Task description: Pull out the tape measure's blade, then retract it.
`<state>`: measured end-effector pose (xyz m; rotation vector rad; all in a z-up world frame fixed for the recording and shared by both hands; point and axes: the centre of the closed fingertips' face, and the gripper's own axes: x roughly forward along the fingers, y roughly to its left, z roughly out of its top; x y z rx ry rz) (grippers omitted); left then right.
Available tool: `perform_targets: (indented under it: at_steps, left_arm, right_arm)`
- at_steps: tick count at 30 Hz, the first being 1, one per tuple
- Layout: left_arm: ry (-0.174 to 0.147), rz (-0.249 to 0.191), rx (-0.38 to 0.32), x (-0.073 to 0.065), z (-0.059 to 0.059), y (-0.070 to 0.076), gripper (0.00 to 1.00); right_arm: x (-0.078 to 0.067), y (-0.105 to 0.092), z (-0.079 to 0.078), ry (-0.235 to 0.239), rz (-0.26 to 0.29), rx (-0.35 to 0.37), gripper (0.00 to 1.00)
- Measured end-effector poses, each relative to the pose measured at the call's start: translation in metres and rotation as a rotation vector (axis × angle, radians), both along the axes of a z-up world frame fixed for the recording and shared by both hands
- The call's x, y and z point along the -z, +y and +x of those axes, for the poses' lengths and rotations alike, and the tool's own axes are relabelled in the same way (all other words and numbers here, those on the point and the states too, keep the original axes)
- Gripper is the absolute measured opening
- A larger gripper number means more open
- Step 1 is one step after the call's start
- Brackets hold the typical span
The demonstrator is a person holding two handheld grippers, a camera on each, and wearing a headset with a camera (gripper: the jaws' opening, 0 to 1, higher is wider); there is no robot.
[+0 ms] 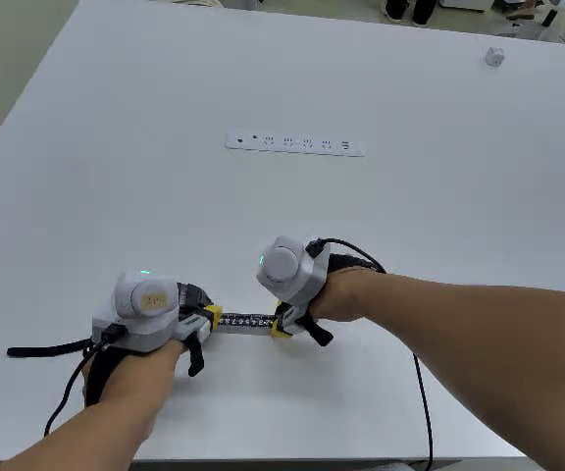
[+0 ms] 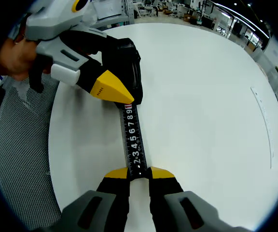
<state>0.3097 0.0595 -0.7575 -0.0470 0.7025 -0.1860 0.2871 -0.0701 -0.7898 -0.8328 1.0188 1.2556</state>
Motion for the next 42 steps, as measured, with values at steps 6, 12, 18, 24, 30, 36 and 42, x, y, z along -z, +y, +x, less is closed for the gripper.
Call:
perform_targets:
  at_steps: [6,12,18,24,30,36,42]
  left_arm:
    - [-0.001,0.0,0.0,0.0,0.0,0.0,0.63]
    - [-0.003,0.0,0.001,0.0,0.0,0.0,0.63]
    - [-0.004,0.001,0.002,0.0,0.001,0.0,0.63]
    - [-0.001,-0.001,0.002,0.0,0.0,0.0,0.63]
    - [-0.001,-0.001,0.004,0.0,0.0,0.0,0.63]
    - [-0.004,0.003,0.003,0.0,0.0,0.001,0.63]
    - [-0.001,0.002,0.006,0.0,0.0,0.0,0.63]
  right_arm:
    - [-0.001,0.001,0.0,-0.002,0.01,0.004,0.14]
    - [-0.001,0.004,-0.001,-0.002,0.022,0.004,0.14]
    - [0.0,0.006,0.0,-0.002,0.024,0.003,0.14]
    - [0.0,0.009,0.0,-0.003,0.023,-0.003,0.14]
    - [0.0,0.011,0.0,-0.002,0.027,-0.001,0.14]
    - [-0.001,0.014,0.001,-0.006,0.032,-0.006,0.14]
    - [0.0,0.016,0.001,-0.006,0.037,-0.007,0.14]
